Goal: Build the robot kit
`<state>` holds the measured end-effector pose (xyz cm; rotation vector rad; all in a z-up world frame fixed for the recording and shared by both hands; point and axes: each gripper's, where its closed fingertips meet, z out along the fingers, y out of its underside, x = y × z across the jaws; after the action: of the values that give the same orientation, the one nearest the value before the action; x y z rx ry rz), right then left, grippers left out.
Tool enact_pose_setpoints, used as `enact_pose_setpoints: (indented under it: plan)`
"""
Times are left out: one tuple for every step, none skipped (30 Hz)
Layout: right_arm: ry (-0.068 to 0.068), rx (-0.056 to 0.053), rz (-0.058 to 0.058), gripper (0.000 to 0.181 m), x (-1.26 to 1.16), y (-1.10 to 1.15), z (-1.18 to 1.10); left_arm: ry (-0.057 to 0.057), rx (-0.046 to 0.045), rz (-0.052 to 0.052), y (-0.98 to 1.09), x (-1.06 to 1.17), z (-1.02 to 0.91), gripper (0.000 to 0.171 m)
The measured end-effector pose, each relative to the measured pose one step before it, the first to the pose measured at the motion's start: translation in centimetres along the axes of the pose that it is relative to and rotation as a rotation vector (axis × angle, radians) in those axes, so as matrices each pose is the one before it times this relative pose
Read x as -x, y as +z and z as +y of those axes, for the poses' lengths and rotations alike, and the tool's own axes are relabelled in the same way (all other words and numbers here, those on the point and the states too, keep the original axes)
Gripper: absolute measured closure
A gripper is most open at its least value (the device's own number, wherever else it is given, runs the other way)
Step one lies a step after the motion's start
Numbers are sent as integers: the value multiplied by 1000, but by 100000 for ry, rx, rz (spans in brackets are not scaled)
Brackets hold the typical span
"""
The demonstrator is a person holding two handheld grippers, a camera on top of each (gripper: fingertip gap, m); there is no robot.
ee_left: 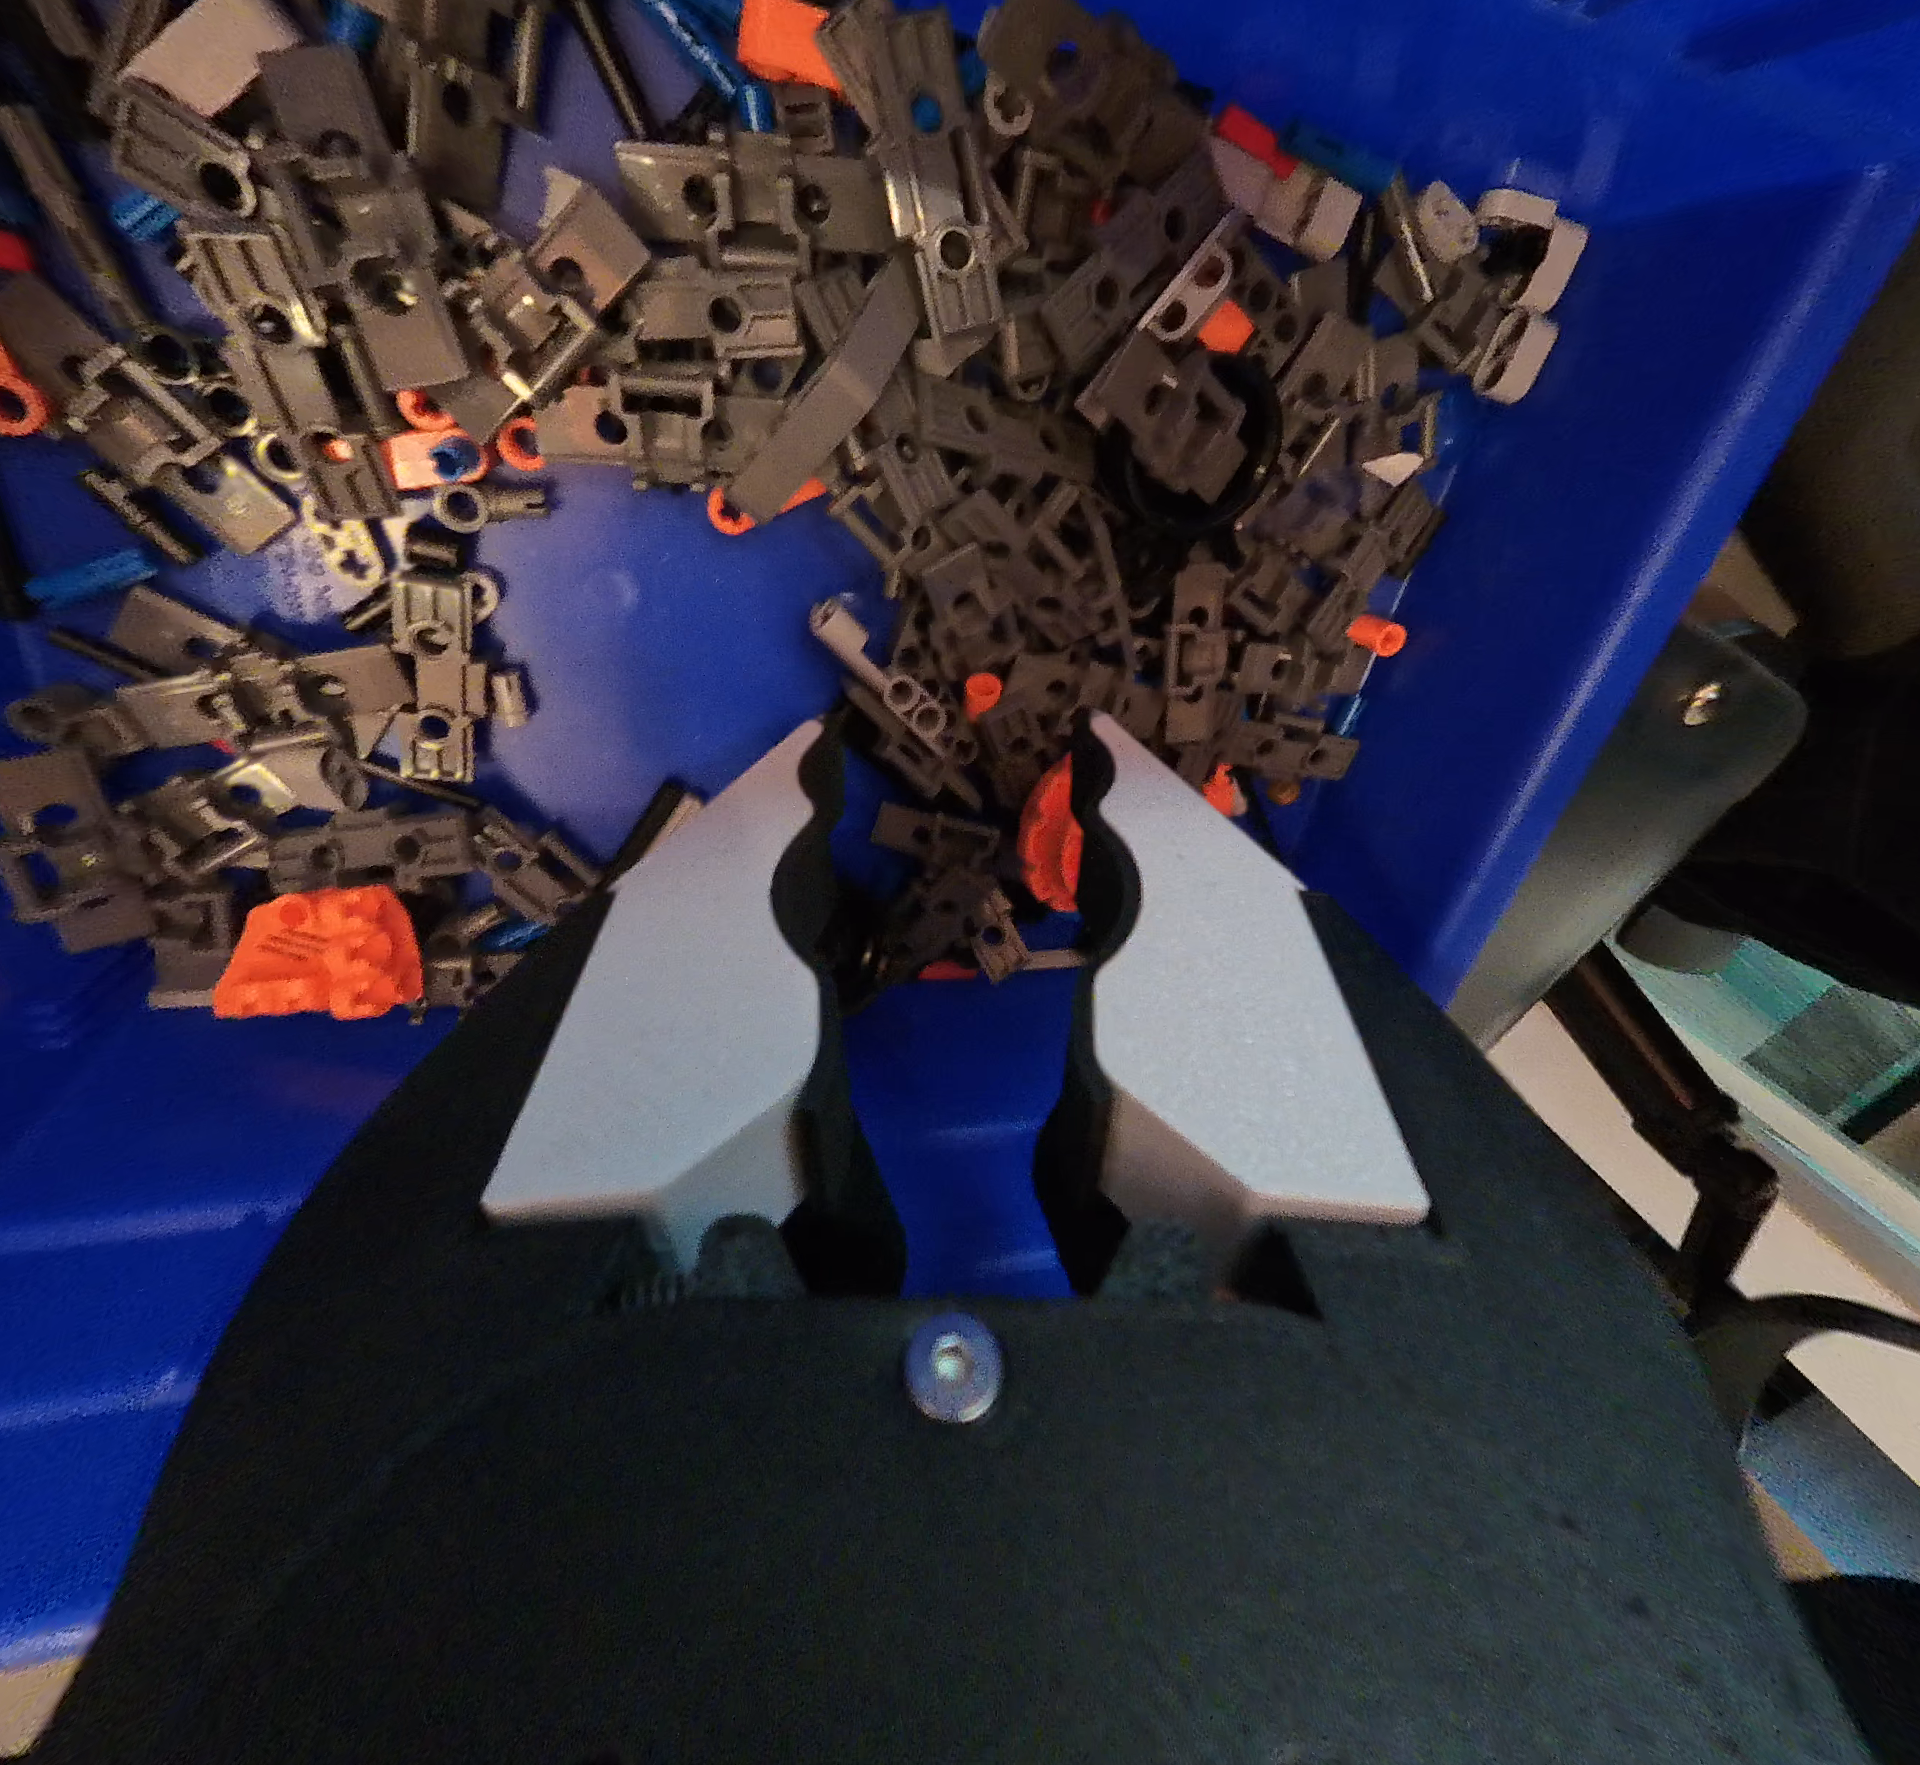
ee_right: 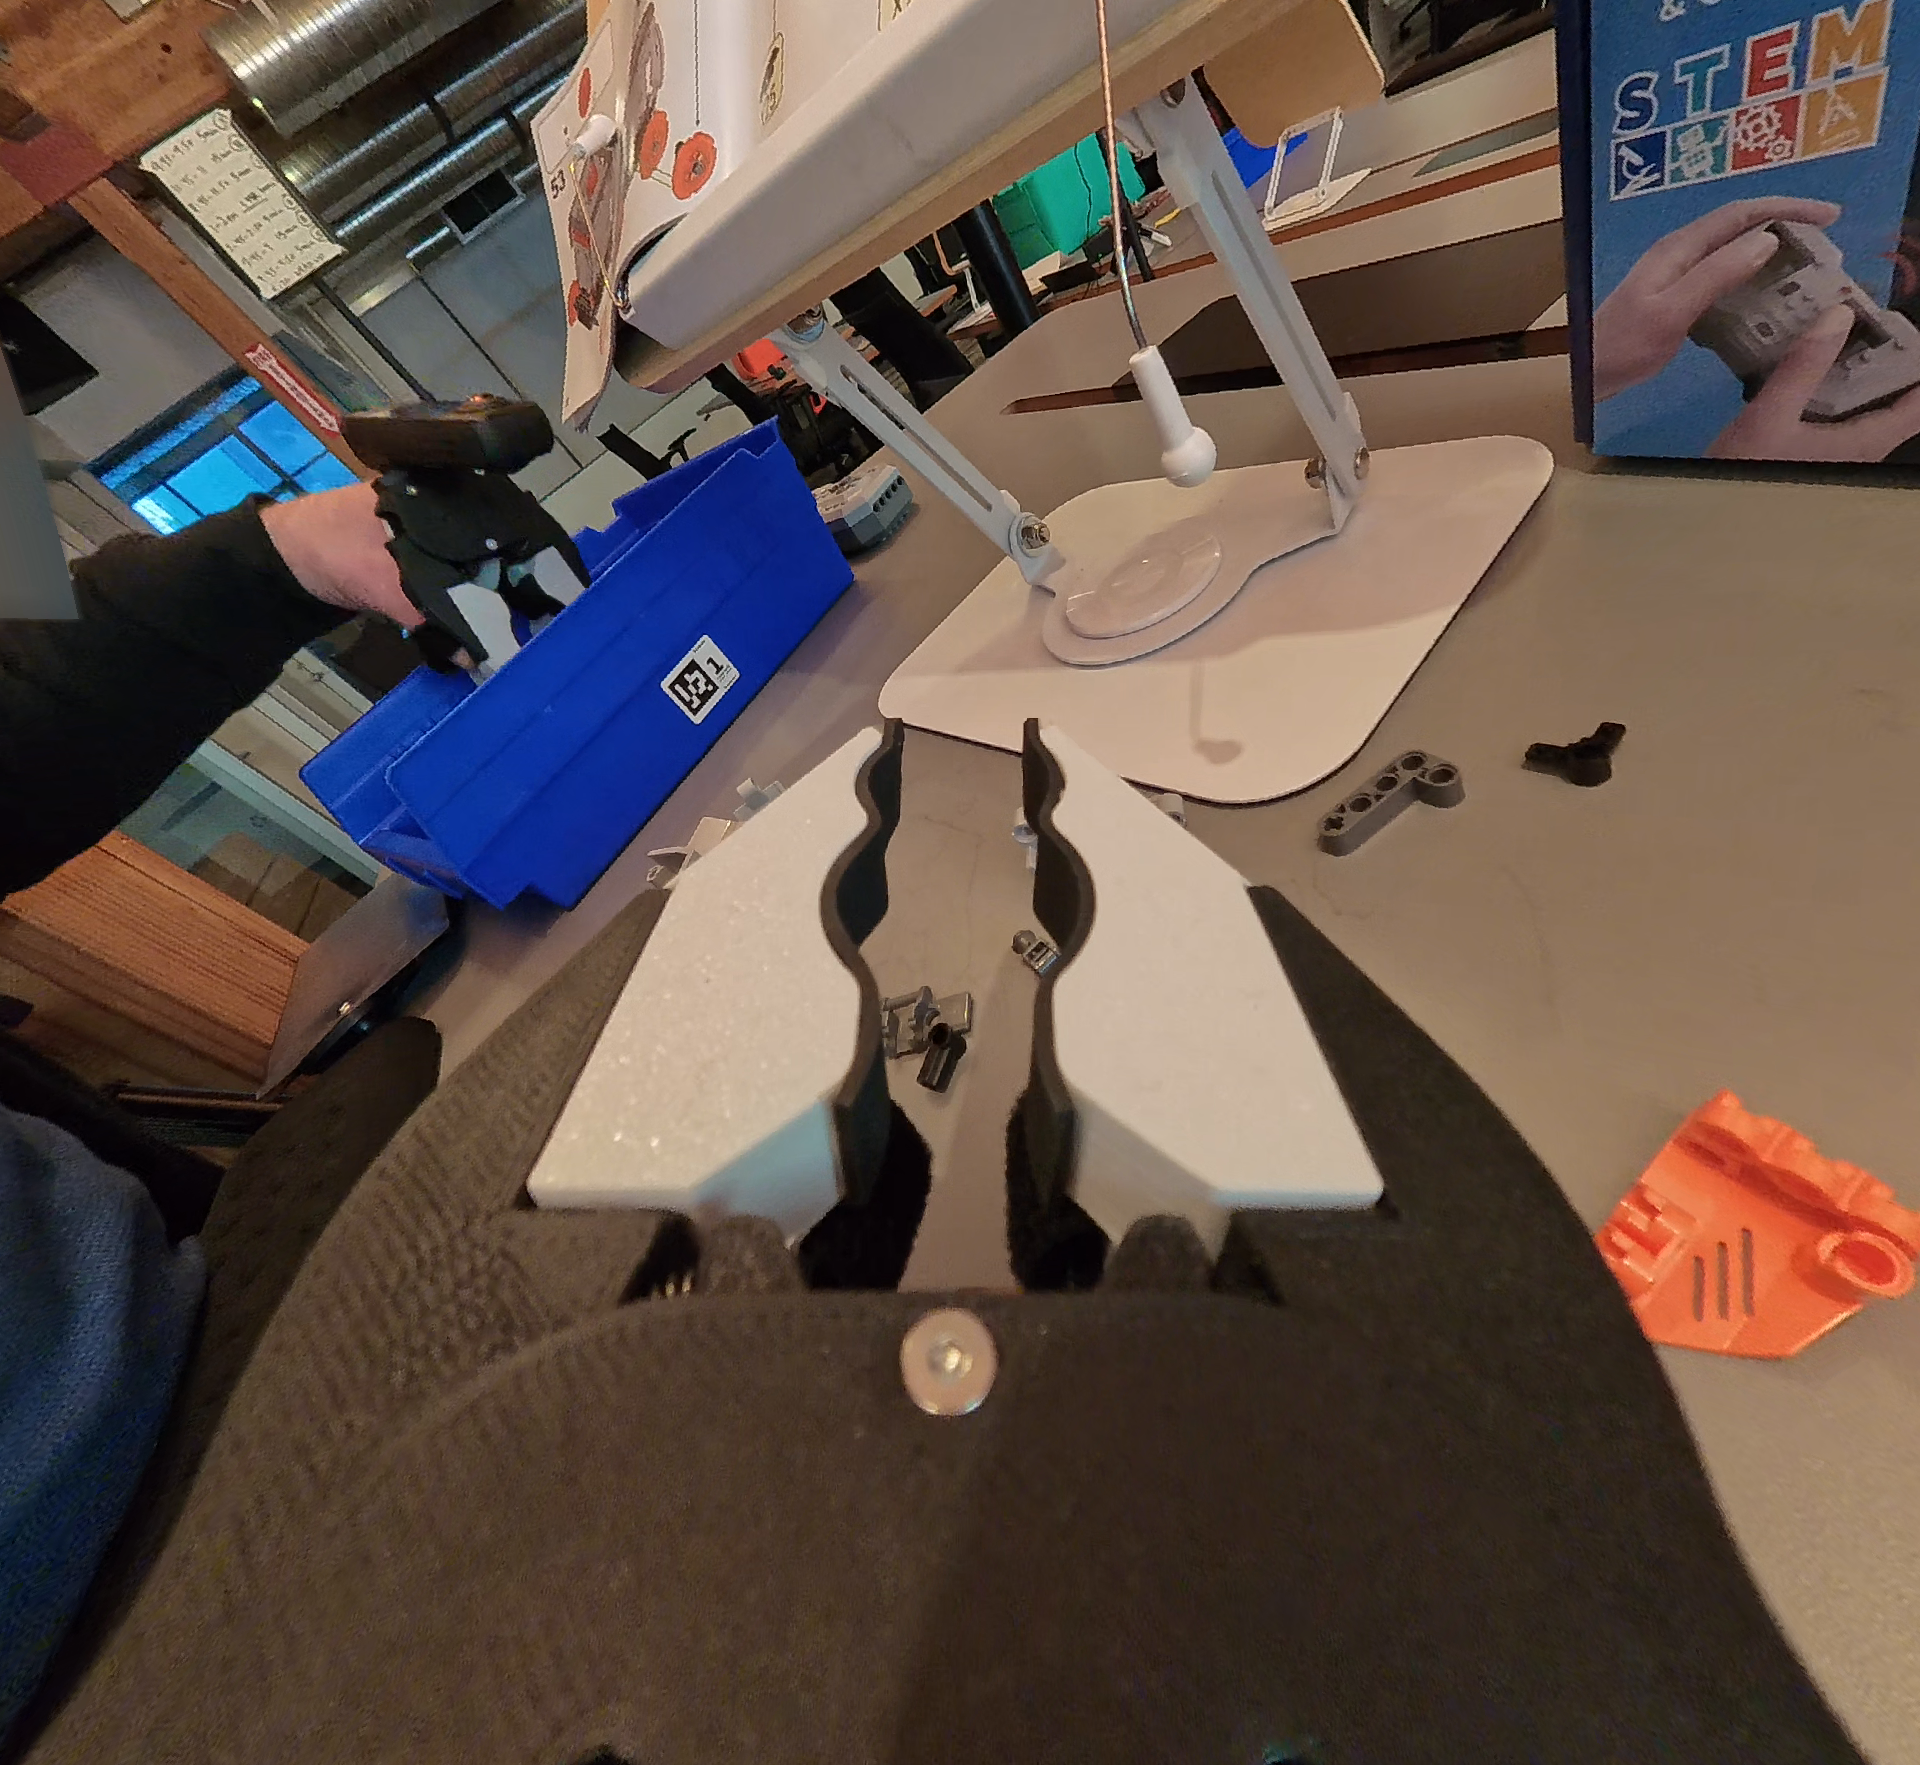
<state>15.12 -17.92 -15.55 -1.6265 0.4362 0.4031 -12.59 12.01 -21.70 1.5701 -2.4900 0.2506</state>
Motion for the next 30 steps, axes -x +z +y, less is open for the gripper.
enact_pose_setpoints:
  plan:
    - [6, -127, -50, 161, 6, -21, -15, -192, 947, -2204, 451, 162, 87, 134]
    - [43, -155, -56, 161, 1, -9, -25, -567, 2315, -1323, 467, 60, 347, 141]
    - [47, -73, -36, 161, -1, -5, -14, 44, 1399, -345, 267, -83, 243, 147]
    - [-17, 15, -15, 161, 1, -1, 2, -205, -1607, -1373, -143, 168, -104, 159]
    - [-13, 26, -4, 161, 0, -2, 4, -1655, -1410, 624, -156, 35, -26, 163]
    - [64, 17, -42, 161, -3, 0, 6, -808, -1140, 1316, -98, -53, 33, 164]
    - [55, -15, -55, 161, 3, 1, -7, 269, -225, -444, -44, 184, 158, 164]
    - [2, -25, -36, 161, 5, 2, -3, -403, 800, -872, -30, 277, 266, 165]
    - [-10, 12, -20, 161, 2, -1, 2, -208, 639, -703, -85, 213, 180, 165]
    - [3, -1, -18, 161, 2, -10, 1, 41, -302, -2979, -232, 579, 10, 165]
    - [9, -53, -13, 161, 2, -6, -7, -1034, 104, -3717, -265, 832, 97, 165]
    - [11, -38, -26, 161, 4, -7, -4, -1341, 281, -3057, -223, 829, 148, 165]
    - [-47, -7, -35, 161, 10, 1, 4, -1596, -650, -2076, -234, 732, 1, 165]
    - [-42, -21, -4, 161, -2, 1, -3, -1919, -312, -2980, -203, 896, 48, 164]
    - [32, -63, -7, 161, 2, -16, -7, -1926, 403, -2985, -174, 864, 164, 161]
    - [56, -133, -15, 161, -3, -11, -22, -1475, -45, -2150, -199, 642, 71, 153]
    - [40, -146, -48, 161, 0, -20, -23, -746, -1442, -162, -250, 212, -172, 148]
    - [6, -99, -47, 161, 6, -13, -12, 397, -2376, 1539, -336, -290, -424, 143]
    - [-2, 9, -4, 161, 1, 9, 0, 2048, -2882, 3445, -340, -917, -635, 139]
    - [-6, 87, 40, 161, -6, 4, 11, 2304, -2553, 4267, -177, -1284, -724, 136]
    - [-14, 61, 40, 161, -6, 6, 8, 1962, -1258, 3843, 89, -1303, -641, 131]
    - [15, 6, 16, 161, -1, 10, 0, 2515, 304, 4917, 358, -1514, -381, 126]
    - [25, 0, 20, 161, -10, 0, -5, 2183, 901, 3864, 568, -1291, -297, 121]
    - [16, 62, 28, 161, -7, 7, 16, 650, 1179, 1062, 711, -705, -258, 118]
    - [4, 76, 26, 161, -3, 5, 10, 200, 1370, 394, 739, -466, -188, 115]
    - [-1, -44, 22, 161, -4, -7, -5, 642, 1282, 512, 689, -400, -102, 113]
    - [9, -141, -1, 161, 0, -10, -18, 72, 718, -1374, 565, 18, -131, 113]
    - [17, -100, -7, 161, 1, -13, -12, -886, 273, -910, 375, 112, -135, 112]
    - [-16, -49, 3, 161, 7, -6, -1, -1893, -1818, 1384, -47, -81, -284, 115]
    - [-33, -60, 12, 161, 1, -7, -16, -95, -1132, -539, -150, 173, -45, 125]
